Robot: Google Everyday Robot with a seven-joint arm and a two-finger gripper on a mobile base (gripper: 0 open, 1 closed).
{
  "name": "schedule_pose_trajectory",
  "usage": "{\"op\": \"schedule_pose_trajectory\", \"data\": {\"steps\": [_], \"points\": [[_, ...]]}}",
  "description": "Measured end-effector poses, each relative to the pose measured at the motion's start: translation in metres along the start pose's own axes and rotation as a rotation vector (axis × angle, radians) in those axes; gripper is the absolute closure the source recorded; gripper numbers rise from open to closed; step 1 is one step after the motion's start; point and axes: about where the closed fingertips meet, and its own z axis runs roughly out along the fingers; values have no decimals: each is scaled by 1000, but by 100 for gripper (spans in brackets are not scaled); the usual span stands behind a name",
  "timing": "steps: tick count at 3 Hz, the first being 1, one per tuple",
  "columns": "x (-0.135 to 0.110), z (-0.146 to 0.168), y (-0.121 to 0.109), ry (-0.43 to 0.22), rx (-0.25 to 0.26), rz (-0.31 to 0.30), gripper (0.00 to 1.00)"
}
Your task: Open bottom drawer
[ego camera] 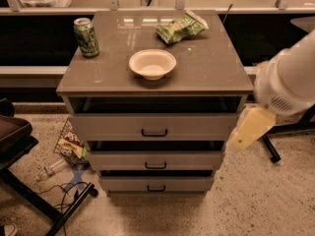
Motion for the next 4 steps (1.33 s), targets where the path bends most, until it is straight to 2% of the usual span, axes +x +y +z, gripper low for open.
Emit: {"op": "schedule_pose_trajectory", "data": {"steps": [1,2,3,4], "points": [[37,79,32,29,-24,117,0],[79,154,76,33,-70,202,0],[94,216,103,-49,-91,244,0],[83,227,91,-115,-50,261,0]]}}
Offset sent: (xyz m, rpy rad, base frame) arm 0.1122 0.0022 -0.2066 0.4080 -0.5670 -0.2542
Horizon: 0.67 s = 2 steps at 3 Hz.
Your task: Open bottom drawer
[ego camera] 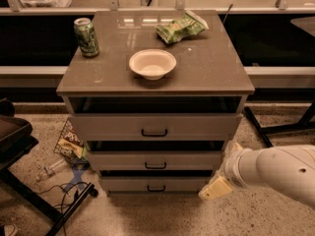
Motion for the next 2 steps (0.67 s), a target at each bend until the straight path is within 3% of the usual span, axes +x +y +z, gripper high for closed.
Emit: {"op": "schedule_pose_trajectory", "data": {"steps": [1,2], "points": [[0,0,0,0,0,0,0],[7,26,-1,-8,-36,3,0]]}}
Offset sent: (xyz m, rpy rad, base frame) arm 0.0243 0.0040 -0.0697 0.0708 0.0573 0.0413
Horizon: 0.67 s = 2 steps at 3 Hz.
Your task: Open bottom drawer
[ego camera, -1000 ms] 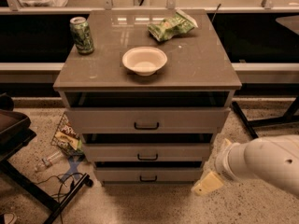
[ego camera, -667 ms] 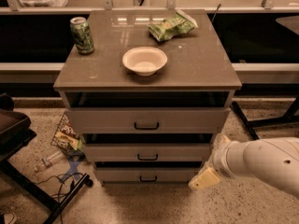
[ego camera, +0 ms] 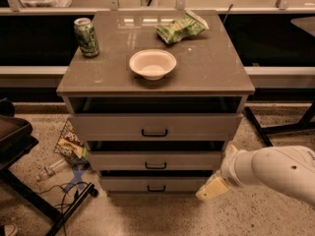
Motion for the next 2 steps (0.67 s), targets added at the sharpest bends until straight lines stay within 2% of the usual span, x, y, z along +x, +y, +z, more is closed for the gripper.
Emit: {"op": "schedule_pose_trajectory", "data": {"steps": [1,2], "points": [[15,54,-15,-85,-52,-12,0],[33,92,-24,-168,-98,-44,0]]}}
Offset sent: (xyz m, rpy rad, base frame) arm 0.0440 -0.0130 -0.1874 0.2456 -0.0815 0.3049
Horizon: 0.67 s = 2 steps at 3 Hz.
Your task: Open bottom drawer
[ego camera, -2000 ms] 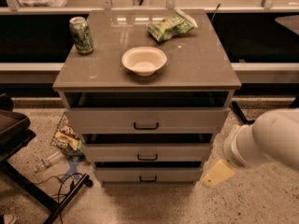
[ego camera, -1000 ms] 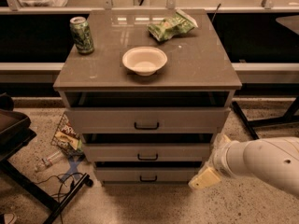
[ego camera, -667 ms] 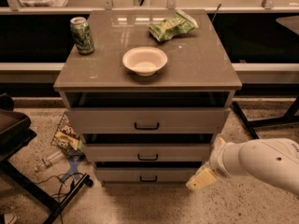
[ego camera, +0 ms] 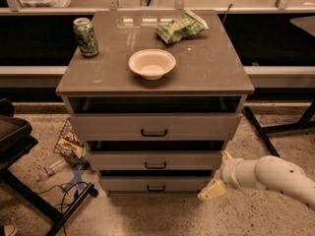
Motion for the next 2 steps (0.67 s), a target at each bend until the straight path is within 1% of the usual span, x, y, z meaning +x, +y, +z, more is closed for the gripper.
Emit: {"op": "schedule_pose_trajectory", "data": {"steps": [1,2], "points": [[40,27,1,-81,-64,-13,0],[93,48,18,-138,-129,-38,0]]}}
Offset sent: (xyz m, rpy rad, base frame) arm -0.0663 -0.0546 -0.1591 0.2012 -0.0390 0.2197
